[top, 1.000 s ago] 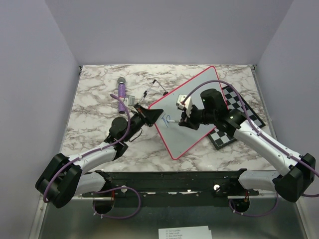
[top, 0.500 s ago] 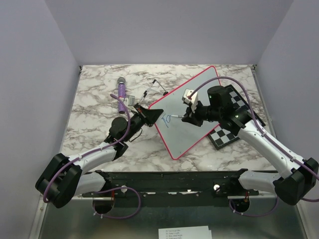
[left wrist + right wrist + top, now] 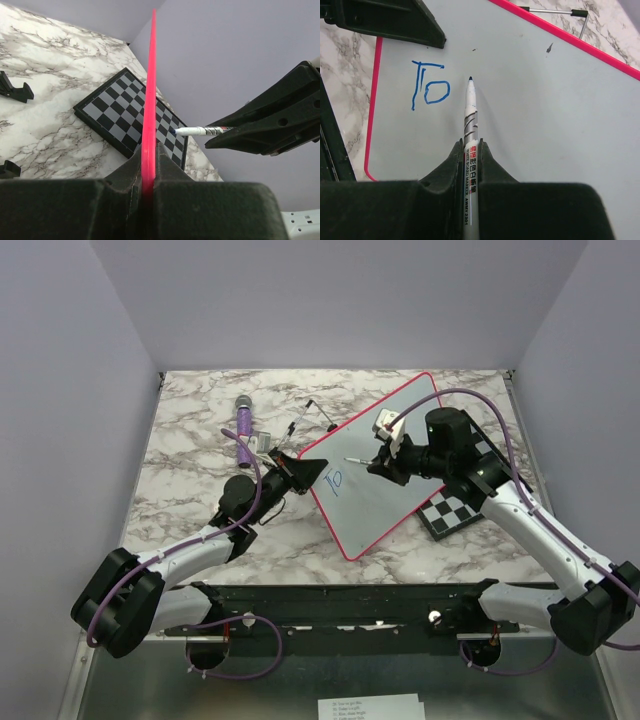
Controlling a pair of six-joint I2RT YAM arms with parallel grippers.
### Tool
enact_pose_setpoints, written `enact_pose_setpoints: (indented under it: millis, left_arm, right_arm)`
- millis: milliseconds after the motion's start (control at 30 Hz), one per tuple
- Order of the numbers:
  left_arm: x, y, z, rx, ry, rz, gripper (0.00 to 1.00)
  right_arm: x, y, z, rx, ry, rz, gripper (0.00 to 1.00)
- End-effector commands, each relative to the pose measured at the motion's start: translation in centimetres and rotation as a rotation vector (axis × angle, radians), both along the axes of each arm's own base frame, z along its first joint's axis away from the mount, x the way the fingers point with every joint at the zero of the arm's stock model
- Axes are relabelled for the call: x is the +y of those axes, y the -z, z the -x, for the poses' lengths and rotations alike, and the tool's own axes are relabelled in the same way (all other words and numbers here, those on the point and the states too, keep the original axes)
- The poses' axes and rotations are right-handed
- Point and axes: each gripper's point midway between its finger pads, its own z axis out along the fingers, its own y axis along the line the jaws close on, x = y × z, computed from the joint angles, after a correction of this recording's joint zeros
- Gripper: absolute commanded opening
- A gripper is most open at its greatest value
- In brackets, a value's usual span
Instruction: Write a sentence on the whiteboard
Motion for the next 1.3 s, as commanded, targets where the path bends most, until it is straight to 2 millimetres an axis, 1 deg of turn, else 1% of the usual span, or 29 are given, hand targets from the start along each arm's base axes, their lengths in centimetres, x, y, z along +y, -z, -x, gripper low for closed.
enact_pose_setpoints:
  millis: [0, 267, 400, 700, 867, 1067, 1267]
  left_arm:
    - [0.1, -5.1, 1.1, -0.157, 0.036, 0.111, 0.0]
    - [0.2, -5.2, 1.1, -0.151, 0.033, 0.121, 0.0]
    - [0.4, -5.2, 1.1, -0.144, 0.027, 0.132, 0.0]
    - [0.4, -5.1, 1.0, -0.135, 0.022, 0.133, 0.0]
    - [0.5, -5.2, 1.0, -0.135, 0.02, 0.137, 0.0]
    - [0.5, -5.2, 1.0, -0.132, 0.017, 0.138, 0.0]
    - [0.6, -5.3, 1.0, -0.135, 0.014, 0.14, 0.0]
  right_arm:
    - [0.1, -1.0, -1.3, -0.042, 0.022, -0.018, 0.0]
    - [-0.1, -1.3, -1.1, -0.097, -0.008, -0.006, 0.01]
    - [-0.1, -1.6, -1.4, -0.136, -0.012, -0.01, 0.01]
    - [0.4, -1.4, -2.0, -0.14, -0.018, -0.015, 0.0]
    - [0.7, -0.7, -2.1, -0.118, -0.02, -0.014, 0.0]
    - [0.4, 0.4, -2.6, -0.094, 0.011, 0.011, 0.01]
    - [0.1, 1.6, -2.4, -0.06, 0.014, 0.044, 0.01]
